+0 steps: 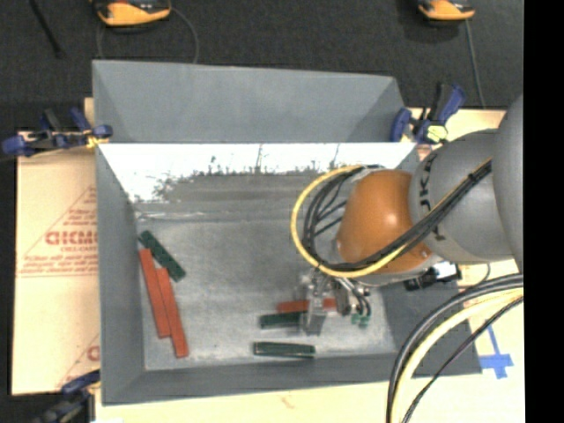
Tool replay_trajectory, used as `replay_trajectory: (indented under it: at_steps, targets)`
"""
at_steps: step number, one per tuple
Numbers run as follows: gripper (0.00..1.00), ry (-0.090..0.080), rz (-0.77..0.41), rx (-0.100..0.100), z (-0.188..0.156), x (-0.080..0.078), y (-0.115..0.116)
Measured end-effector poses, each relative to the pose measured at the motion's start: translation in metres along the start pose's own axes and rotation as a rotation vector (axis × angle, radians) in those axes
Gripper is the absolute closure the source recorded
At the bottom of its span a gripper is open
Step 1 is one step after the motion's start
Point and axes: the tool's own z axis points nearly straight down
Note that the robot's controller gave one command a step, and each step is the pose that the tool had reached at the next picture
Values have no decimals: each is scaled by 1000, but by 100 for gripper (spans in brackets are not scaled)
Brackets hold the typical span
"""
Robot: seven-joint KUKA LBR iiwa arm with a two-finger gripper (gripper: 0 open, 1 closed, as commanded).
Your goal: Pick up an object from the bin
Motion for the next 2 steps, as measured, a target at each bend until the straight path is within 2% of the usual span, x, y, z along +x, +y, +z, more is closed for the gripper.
replay_trajectory:
  at_steps: [1, 2]
  targets:
    - [100, 7, -31, 5, -17, 33, -63]
    - [100, -5, -134, 2, -154, 13, -28]
